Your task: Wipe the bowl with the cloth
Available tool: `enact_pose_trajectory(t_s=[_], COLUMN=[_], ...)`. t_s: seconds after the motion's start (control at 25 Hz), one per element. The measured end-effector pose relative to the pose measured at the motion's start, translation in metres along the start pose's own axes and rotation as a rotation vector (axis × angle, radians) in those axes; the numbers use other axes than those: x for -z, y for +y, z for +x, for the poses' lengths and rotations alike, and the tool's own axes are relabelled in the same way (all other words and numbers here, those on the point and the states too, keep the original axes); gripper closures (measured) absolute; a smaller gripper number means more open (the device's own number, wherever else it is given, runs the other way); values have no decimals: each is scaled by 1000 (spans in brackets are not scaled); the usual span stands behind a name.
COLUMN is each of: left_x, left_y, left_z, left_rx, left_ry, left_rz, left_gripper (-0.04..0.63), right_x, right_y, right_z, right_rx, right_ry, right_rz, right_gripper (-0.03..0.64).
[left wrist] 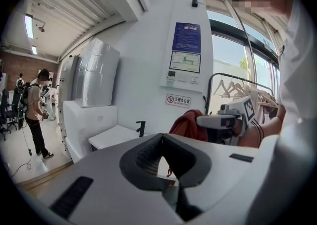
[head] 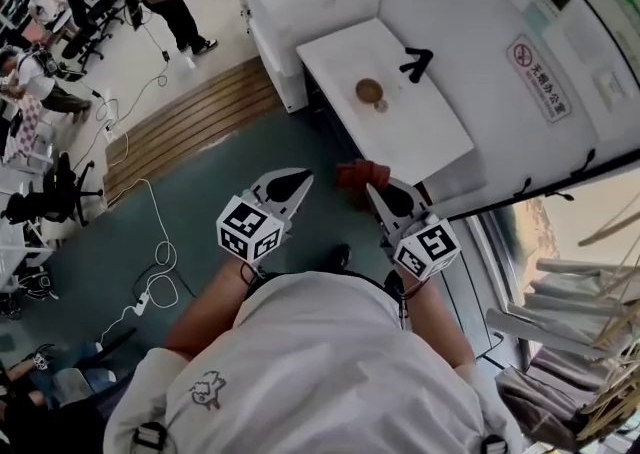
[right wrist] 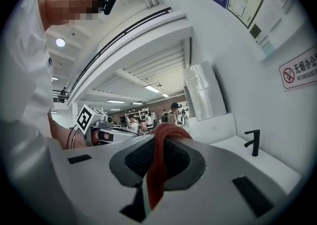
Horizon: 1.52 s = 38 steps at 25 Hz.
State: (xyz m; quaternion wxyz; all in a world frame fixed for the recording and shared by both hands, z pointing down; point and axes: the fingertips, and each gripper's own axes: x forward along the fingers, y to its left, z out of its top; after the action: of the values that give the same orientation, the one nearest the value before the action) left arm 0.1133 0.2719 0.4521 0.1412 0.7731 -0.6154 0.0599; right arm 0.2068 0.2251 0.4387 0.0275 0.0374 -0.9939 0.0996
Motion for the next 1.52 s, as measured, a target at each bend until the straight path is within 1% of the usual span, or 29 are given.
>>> enact_pose_trajectory(t_s=[0.12,0.24,0.32,0.44,0.6,0.76,0.92,1.16,1.28,1.36,1.52], left_x=[-11,-18,-22,-26,-36,-52,-68,-97,-110,-114,-112], left_y=[11,21,29,39,59,83,113,183,215,231,258], left_z=[31,53,71,95,133,175,212,257,276,287,303], left_rx=[0,18,38,65,121,200,299,438,508,552,629], left_ry=[4,-11,-13,-6,-15,-16,18,62,78,85,115], left_rz=[5,-3,1,4,-12,-16,11,51,95,120,130], left_gripper=[581,581,581,581,581,581,581,581,581,581,580], right_x=[-12,-17,-17,-22,-22,-27,-36,-46,-46,-44,-39], right_y=[-30,-55,-75,-104,-136,-165,-195,-235,-251,-261,-275], right_z=[3,1,3,1,7,26,54,115,144,160,184], right_rx=[-13,8,45,133,197,267,348,493,565,605,677], right_ry=[-6,-12,-3,-13,-25,-35,-43,-44,-43,-33,-31], right_rz=[-17,-7,-8,3,15,24,39,76,97,100,113], right_gripper=[569,569,569,569,569,569,569,569,569,569,569])
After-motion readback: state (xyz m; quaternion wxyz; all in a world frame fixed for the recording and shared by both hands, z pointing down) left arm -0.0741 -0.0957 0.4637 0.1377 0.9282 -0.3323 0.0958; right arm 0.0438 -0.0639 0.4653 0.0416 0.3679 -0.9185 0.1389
